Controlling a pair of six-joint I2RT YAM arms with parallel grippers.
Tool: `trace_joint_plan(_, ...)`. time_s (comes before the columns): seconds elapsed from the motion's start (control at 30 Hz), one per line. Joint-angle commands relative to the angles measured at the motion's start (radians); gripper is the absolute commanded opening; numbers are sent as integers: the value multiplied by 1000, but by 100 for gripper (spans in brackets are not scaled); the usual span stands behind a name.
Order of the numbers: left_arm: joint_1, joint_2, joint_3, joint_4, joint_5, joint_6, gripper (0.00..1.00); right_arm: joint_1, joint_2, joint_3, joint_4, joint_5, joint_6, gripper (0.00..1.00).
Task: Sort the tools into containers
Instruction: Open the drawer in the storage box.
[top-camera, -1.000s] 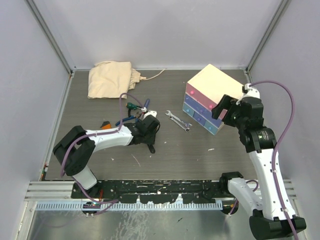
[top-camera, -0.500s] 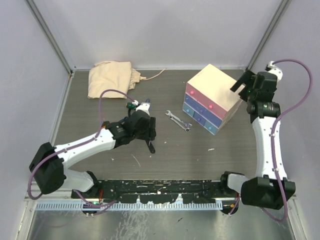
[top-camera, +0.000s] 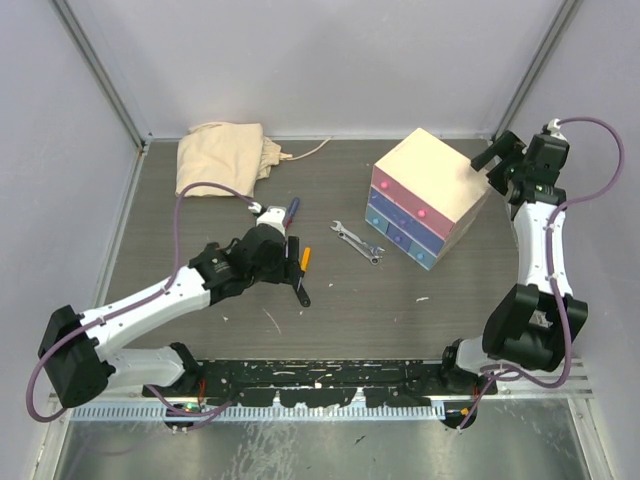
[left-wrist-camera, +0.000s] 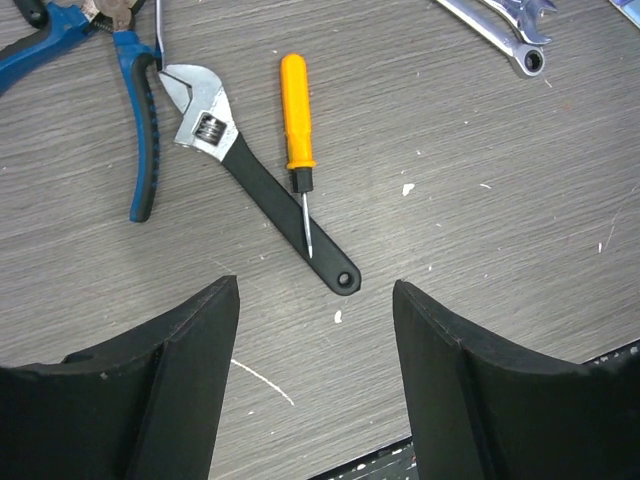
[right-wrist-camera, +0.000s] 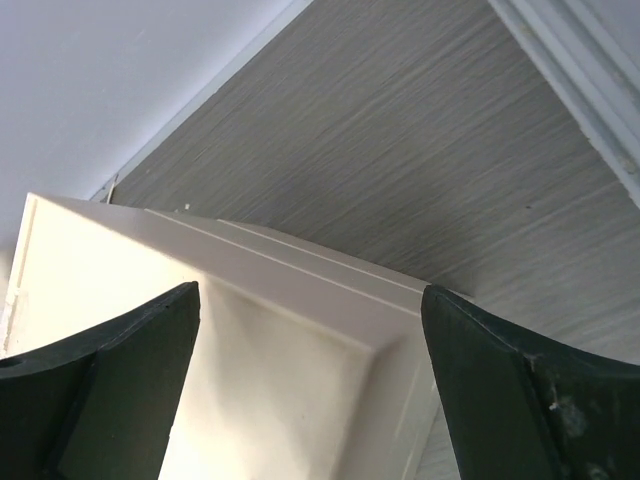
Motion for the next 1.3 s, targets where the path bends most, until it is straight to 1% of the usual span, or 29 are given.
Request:
trace_joint_plan(0.0, -5, -59, -13, -5, -40, 18, 64, 0, 36, 65, 79, -143, 3, 94)
trace_joint_plan(0.1, -3, -70, -20, -9, -49, 17, 64, 18, 62, 68, 85, -190, -1, 93)
trace_joint_plan(0.37, -3, -77, -21, -18, -57, 15, 65, 146, 164, 149, 82, -266, -106, 93)
trace_joint_plan(0.63, -3, -118, -25, -49, -70, 28, 65, 202, 267, 185, 155, -433, -195, 93)
trace_joint_plan(0.77, -3, -150, -30, -70, -98, 29, 66, 257, 293, 202, 164, -462, -222, 93)
trace_joint_plan(0.9, -3, -183, -28, -79, -139, 14, 70, 312, 292, 198, 153, -432, -204, 92)
trace_joint_plan(1.0, -1, -198, -20, -73, -182, -8, 77, 328, 261, 166, 146, -372, -161, 90)
trace_joint_plan(1.1, 7, -198, -9, -34, -197, -18, 81, 329, 193, 119, 127, -204, -69, 90)
trace_joint_plan(1.2, 13, -171, 16, 13, -186, -19, 82, 329, 124, 59, 162, -133, 27, 91)
trace_joint_plan(1.27, 15, -141, 46, 29, -174, -14, 82, 327, 83, 51, 156, -84, 42, 91)
